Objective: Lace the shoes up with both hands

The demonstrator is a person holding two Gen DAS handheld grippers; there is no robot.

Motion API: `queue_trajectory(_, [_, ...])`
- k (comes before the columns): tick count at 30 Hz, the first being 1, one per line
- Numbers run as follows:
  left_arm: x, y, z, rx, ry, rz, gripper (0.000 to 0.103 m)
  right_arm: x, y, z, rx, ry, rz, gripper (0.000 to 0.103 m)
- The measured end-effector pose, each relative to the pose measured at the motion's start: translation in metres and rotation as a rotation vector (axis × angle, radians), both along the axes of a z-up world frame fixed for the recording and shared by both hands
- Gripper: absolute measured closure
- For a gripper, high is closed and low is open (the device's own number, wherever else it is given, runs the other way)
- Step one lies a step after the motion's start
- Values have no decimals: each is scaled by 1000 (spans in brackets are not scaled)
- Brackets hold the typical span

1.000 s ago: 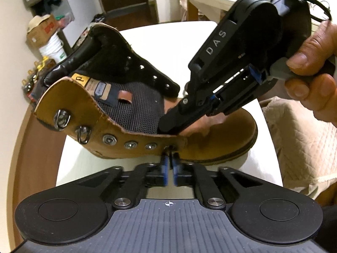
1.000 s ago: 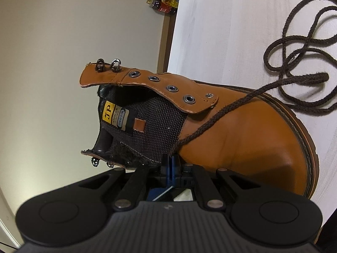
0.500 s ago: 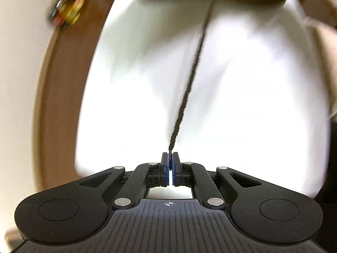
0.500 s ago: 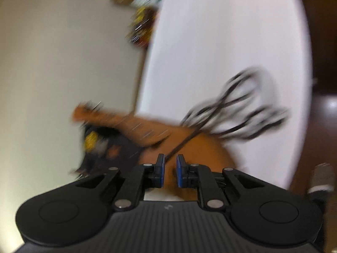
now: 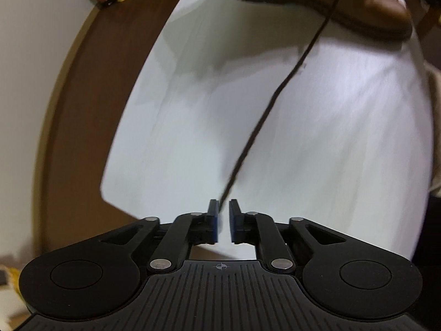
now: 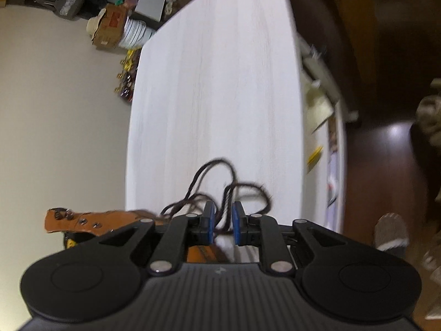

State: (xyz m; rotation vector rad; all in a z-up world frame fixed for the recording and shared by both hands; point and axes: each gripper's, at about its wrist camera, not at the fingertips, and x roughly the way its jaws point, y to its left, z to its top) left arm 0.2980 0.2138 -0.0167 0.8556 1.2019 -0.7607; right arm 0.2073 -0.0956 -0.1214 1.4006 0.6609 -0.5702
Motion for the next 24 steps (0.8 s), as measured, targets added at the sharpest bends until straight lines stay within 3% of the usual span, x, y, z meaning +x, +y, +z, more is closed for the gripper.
queue_trajectory(4, [-10,-6,10,-20,-24,-28,87,17,2,-15,24,5,7,80])
queue_trajectory(7, [-14,-11,18,-77,-37,-71,87,24,-4,-15,18,2,22,98])
queue_trajectory(15, [-30,-63,22,-156,-11,-170,87,31,-45,66,-368,-108,4,99])
queue_trajectory(18, [-36,-76,20,-168,-13,-191,87,40,-56,78,-458,-128,49,98])
queue_trajectory(22, [-40,-92,17,-188,-5,-203,87,54,-71,62,-357,-132,125,87])
queue_trajectory(24, [-42,-98,15,-199,-7,-209,87,55,-76,51,-298,-109,135,87])
